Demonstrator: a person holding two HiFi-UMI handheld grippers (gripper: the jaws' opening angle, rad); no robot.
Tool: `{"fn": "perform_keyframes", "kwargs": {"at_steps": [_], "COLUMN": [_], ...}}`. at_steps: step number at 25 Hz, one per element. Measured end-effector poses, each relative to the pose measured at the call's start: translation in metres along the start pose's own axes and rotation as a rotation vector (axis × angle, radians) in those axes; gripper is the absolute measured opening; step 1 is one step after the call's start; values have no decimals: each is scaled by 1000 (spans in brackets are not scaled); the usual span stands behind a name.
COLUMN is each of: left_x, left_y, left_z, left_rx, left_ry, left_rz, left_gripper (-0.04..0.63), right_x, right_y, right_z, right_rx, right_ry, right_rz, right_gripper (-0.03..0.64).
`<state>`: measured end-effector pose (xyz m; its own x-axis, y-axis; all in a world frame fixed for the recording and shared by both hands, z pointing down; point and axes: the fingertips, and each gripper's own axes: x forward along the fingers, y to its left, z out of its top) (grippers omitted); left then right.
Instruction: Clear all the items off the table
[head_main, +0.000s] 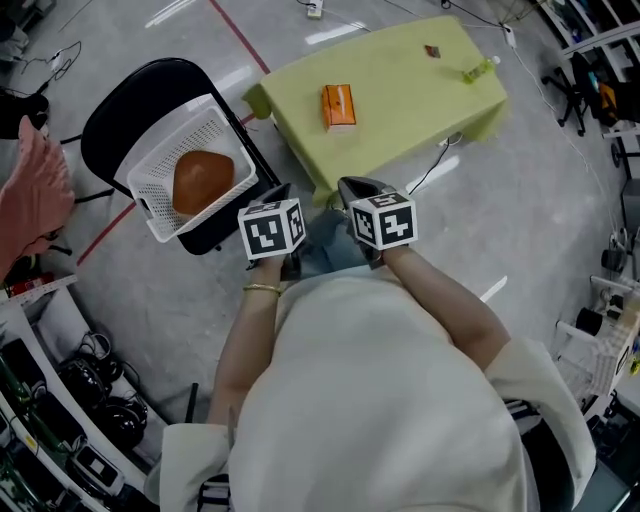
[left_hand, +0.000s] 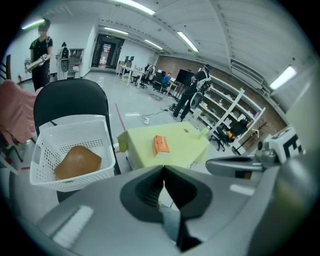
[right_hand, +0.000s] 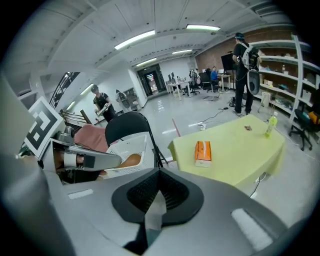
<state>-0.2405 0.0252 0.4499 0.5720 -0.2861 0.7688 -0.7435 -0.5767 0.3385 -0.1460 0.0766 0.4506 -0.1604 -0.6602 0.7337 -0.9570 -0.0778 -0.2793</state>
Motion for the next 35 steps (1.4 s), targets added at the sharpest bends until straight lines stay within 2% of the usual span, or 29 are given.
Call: {"fn": "perform_keyframes", "kwargs": {"at_steps": [6,12,22,35], "left_x": [7,22,75,168], "left_y": [-10,-27,-49,-60], "left_z": [-7,0,34,72], "left_rx": [21,22,-46,-68], "left_ry": [19,18,2,41], "left_rz": [-16,-21,55,100], "left_gripper": [11,11,11,11], "right_x": [-13,-17,0,46], "right_y": [-32,-61,-124,-183], "right_z": [-1,7,39,67], "right_rx": [91,114,71,6], "right_ry": [-44,-59,-18,63], "right_rz": [-64,-81,-39,45], "right_gripper": [-2,-2,-2,-2]}}
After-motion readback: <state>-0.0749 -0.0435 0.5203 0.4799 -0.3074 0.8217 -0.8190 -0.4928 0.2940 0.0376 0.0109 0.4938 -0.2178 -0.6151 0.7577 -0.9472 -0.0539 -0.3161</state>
